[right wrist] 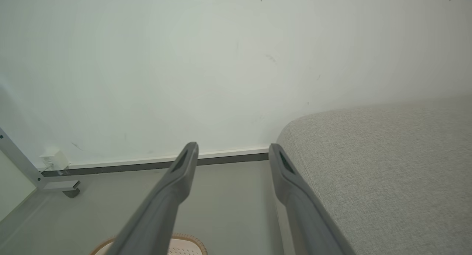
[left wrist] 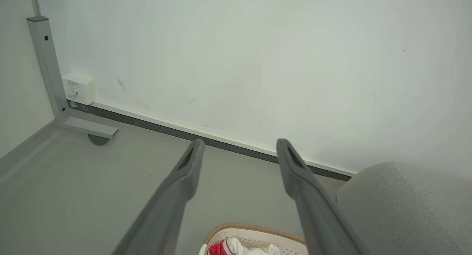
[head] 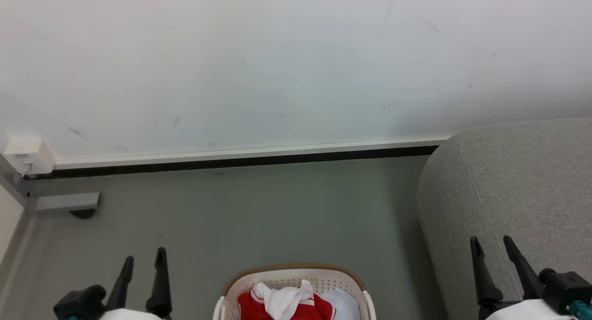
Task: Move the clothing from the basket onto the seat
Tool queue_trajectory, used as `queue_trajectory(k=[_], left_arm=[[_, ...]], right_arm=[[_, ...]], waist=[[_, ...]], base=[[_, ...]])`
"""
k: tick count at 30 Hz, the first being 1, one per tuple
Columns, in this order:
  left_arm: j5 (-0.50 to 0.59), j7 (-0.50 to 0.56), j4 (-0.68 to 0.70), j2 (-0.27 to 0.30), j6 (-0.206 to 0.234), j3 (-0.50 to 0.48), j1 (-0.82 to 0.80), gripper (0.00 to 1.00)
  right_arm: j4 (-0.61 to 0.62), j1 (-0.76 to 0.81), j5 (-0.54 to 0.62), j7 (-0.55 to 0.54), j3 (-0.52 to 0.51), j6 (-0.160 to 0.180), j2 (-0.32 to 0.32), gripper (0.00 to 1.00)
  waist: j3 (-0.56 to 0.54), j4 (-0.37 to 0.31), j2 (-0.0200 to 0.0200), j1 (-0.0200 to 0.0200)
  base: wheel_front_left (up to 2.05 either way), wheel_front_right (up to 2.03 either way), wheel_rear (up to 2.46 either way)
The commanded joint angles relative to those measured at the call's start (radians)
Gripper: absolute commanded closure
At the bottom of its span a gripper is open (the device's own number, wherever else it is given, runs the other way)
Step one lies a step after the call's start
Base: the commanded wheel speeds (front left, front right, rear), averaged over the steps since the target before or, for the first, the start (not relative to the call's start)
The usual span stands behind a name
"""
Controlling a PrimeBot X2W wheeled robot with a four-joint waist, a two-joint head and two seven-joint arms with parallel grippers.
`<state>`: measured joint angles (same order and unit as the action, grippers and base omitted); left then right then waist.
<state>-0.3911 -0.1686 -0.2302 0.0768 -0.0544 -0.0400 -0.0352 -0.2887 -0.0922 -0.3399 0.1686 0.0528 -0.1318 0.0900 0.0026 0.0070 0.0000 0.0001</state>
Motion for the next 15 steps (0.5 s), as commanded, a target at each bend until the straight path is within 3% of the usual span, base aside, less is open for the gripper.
queue_trajectory(k=[1, 15], left_arm=[[0.029, -0.011, 0.005, 0.012, 0.003, 0.0, 0.004, 0.0], [0.149, -0.041, -0.015, 0.028, 0.017, 0.008, 0.013, 0.0]], right_arm=[[0.002, 0.002, 0.029, 0.011, -0.003, 0.001, -0.002, 0.0], [-0.02, 0.008, 0.115, 0.041, -0.022, 0.002, -0.021, 0.0]], waist=[[0.0, -0.001, 0.0, -0.0001], [0.0, -0.004, 0.0, -0.0001]], base=[[0.0, 0.0, 0.0], [0.0, 0.0, 0.0]])
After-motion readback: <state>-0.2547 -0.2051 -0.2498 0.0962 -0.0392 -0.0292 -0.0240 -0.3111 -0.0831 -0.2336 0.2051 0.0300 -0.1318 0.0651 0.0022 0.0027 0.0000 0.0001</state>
